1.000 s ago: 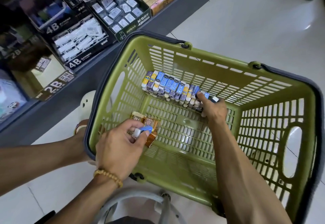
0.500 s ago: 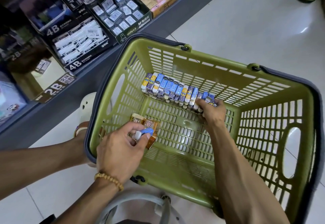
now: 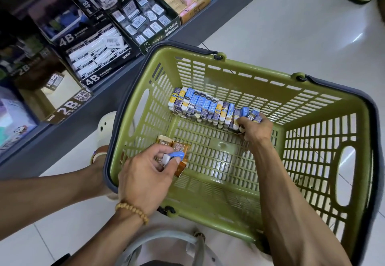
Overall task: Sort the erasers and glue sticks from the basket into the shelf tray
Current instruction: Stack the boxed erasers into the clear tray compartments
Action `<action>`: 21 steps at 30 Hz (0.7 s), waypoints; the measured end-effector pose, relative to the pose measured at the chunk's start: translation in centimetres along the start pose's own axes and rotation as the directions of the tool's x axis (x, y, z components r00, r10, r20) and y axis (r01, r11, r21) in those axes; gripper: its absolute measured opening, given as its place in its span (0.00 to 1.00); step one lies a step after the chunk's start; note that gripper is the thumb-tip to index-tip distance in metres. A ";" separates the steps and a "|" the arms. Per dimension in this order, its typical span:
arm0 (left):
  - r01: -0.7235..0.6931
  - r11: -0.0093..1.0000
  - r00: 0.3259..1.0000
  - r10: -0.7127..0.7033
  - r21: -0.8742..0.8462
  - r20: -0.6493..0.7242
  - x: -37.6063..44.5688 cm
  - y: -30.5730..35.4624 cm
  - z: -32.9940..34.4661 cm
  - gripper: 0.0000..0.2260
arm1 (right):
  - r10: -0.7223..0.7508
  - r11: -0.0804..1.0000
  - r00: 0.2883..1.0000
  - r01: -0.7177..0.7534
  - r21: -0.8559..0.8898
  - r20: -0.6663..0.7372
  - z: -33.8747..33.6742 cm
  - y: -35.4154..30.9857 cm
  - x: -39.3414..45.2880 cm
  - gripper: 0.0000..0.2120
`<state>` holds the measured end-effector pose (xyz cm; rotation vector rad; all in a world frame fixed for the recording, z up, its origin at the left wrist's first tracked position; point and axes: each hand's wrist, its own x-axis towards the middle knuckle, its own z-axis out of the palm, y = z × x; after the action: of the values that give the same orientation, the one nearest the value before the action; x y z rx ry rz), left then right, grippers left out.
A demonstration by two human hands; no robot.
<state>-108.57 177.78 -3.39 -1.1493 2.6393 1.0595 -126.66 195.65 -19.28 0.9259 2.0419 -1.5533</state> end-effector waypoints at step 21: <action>0.140 0.828 0.990 -0.107 -0.543 0.093 1.4 0.8 -1.3 0.10 | -0.217 0.923 0.941 0.112 0.367 0.259 -2.5 -5.1 -6.5 0.12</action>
<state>-109.85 176.46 -2.43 -1.3206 2.2262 1.8645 -125.65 195.55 -10.69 0.5943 1.7012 -2.0559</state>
